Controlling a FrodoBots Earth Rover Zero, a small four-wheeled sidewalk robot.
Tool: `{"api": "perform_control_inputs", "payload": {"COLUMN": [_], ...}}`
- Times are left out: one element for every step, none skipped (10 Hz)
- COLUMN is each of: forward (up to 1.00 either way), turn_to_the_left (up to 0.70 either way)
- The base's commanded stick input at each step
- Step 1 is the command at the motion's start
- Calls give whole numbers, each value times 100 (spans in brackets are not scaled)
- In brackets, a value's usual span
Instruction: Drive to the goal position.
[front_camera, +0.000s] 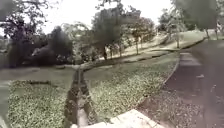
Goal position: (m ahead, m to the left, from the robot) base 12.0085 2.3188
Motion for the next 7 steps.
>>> {"api": "perform_control_inputs", "payload": {"forward": [0,0,0,0,0,0,0], "turn_to_the_left": [0,0,0,-4,-50,-50,-50]}}
